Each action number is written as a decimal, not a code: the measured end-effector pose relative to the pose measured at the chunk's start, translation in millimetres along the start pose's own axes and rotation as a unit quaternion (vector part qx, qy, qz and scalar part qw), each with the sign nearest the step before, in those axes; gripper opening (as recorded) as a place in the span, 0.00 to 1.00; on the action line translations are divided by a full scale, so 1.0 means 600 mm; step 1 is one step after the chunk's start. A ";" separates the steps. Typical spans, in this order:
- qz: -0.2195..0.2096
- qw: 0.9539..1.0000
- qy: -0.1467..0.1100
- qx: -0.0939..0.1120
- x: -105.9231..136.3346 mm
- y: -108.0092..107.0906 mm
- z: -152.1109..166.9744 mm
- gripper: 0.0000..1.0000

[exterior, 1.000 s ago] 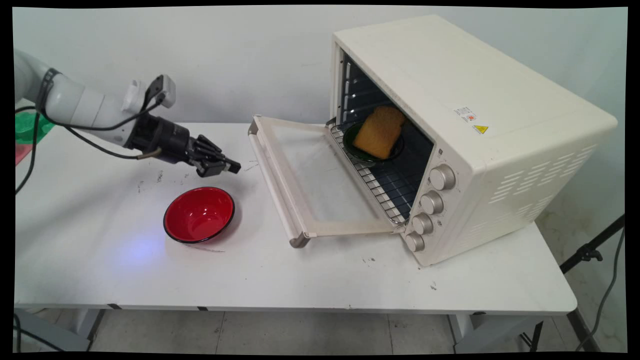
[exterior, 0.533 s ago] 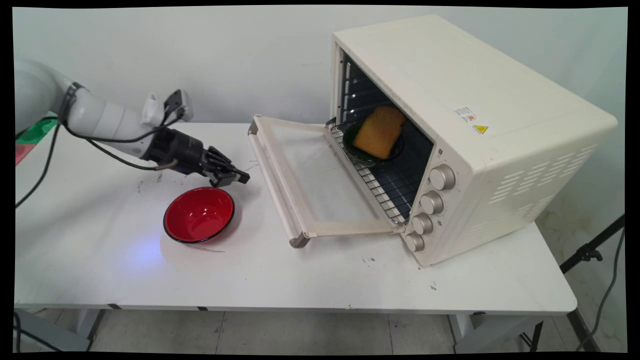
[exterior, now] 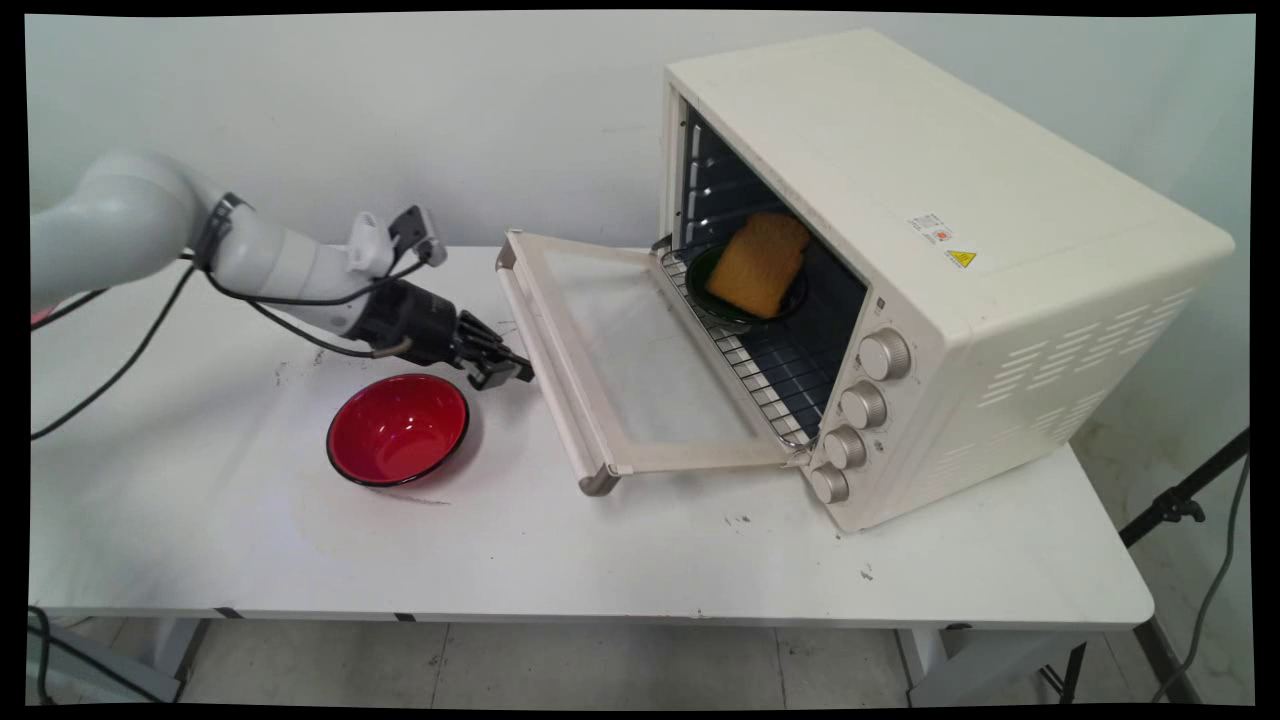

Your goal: Close the oven

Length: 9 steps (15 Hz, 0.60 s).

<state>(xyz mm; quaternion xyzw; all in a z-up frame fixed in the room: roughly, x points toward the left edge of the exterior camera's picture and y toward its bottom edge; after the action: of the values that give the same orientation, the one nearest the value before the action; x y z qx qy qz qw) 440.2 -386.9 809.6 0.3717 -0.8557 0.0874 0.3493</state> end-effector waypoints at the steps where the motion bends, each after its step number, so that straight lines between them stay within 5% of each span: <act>1: -0.001 1.000 0.000 0.000 0.003 0.001 0.011 0.00; 9: -0.002 1.000 0.015 -0.004 0.033 0.003 0.042 0.00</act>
<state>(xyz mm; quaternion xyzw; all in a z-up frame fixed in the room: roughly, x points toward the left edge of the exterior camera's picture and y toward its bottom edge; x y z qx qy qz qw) 415.9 -407.3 804.0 0.3702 -0.8501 0.0887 0.3640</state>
